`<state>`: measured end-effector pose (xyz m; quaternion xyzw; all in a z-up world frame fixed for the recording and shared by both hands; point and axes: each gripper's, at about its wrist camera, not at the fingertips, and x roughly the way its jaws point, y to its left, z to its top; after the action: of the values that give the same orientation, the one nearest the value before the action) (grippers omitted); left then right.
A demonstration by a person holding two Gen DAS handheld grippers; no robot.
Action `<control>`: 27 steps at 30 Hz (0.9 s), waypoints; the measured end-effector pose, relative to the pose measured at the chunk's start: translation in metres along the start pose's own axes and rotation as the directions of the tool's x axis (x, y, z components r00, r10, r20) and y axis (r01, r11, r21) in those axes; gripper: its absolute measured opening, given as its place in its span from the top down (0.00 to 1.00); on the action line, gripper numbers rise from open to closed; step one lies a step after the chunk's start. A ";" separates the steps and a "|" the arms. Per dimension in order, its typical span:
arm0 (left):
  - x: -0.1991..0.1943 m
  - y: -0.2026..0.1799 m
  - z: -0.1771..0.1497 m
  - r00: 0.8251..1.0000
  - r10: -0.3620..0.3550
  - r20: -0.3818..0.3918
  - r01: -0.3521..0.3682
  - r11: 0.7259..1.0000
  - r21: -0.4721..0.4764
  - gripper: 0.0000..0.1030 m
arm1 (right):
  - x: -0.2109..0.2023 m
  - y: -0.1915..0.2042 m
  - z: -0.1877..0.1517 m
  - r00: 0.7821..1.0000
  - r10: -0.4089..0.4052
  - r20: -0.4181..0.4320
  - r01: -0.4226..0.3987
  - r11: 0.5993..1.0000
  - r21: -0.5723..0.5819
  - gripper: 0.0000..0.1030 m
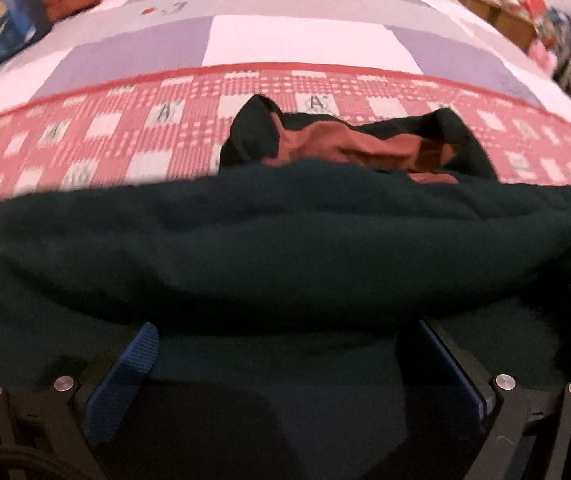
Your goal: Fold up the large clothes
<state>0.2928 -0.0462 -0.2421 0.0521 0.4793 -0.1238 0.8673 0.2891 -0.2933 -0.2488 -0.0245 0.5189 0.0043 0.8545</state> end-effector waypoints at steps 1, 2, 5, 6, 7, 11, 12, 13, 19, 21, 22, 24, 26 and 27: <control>0.006 0.004 0.004 1.000 0.000 -0.001 0.000 1.000 0.006 0.00 | 0.005 -0.004 0.004 1.000 -0.013 -0.006 0.013 1.000 0.004 0.00; 0.010 0.009 0.008 1.000 -0.001 -0.005 0.001 1.000 -0.003 0.00 | 0.013 -0.011 0.009 1.000 -0.025 -0.014 0.025 1.000 0.016 0.00; 0.018 0.024 0.016 1.000 0.012 -0.024 -0.013 0.998 -0.066 0.00 | 0.031 -0.028 0.023 0.999 -0.035 -0.035 0.038 0.997 0.072 0.00; 0.020 0.030 0.018 0.999 0.016 -0.032 -0.019 0.996 -0.087 0.00 | 0.034 -0.034 0.024 0.998 -0.041 -0.042 0.045 0.995 0.085 0.00; 0.023 0.036 0.020 0.999 0.012 -0.042 -0.016 0.994 -0.104 0.00 | 0.038 -0.037 0.026 0.998 -0.047 -0.047 0.051 0.994 0.094 0.00; 0.023 0.063 0.017 0.998 0.048 -0.051 -0.054 0.992 -0.116 0.00 | 0.043 -0.056 0.025 0.996 -0.075 -0.057 0.082 0.988 0.134 0.00; 0.022 0.077 0.015 0.997 0.060 -0.055 -0.067 0.988 -0.140 0.00 | 0.044 -0.067 0.023 0.995 -0.080 -0.060 0.089 0.985 0.151 0.00; 0.022 0.092 0.014 0.995 0.074 -0.062 -0.083 0.982 -0.170 0.00 | 0.044 -0.076 0.020 0.995 -0.074 -0.060 0.083 0.982 0.168 0.00; 0.027 0.147 0.006 0.990 0.091 -0.105 -0.112 0.970 -0.218 0.00 | 0.034 -0.116 0.005 0.985 -0.162 -0.062 0.170 0.971 0.168 0.01; 0.027 0.143 0.007 0.990 0.100 -0.099 -0.116 0.976 -0.182 0.00 | 0.034 -0.138 -0.005 0.984 -0.160 -0.082 0.175 0.952 0.250 0.01; 0.026 0.147 0.005 0.993 0.081 -0.088 -0.097 0.975 -0.200 0.00 | 0.035 -0.153 -0.012 0.987 -0.131 -0.095 0.155 0.934 0.322 0.01; 0.019 0.157 0.003 0.998 0.019 -0.052 -0.031 0.966 -0.257 0.02 | 0.035 -0.170 -0.022 0.988 -0.120 -0.102 0.150 0.909 0.390 0.01; 0.011 0.172 -0.005 0.998 -0.061 0.001 0.058 0.948 -0.313 0.05 | 0.033 -0.171 -0.024 0.989 -0.117 -0.095 0.145 0.913 0.382 0.01; 0.006 0.182 -0.010 0.994 -0.107 0.032 0.111 0.931 -0.349 0.09 | 0.031 -0.169 -0.024 0.987 -0.130 -0.090 0.154 0.920 0.359 0.01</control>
<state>0.3363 0.1301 -0.2579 -0.1305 0.4901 -0.0847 0.8576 0.2877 -0.4634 -0.2811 0.0970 0.5346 -0.1549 0.8251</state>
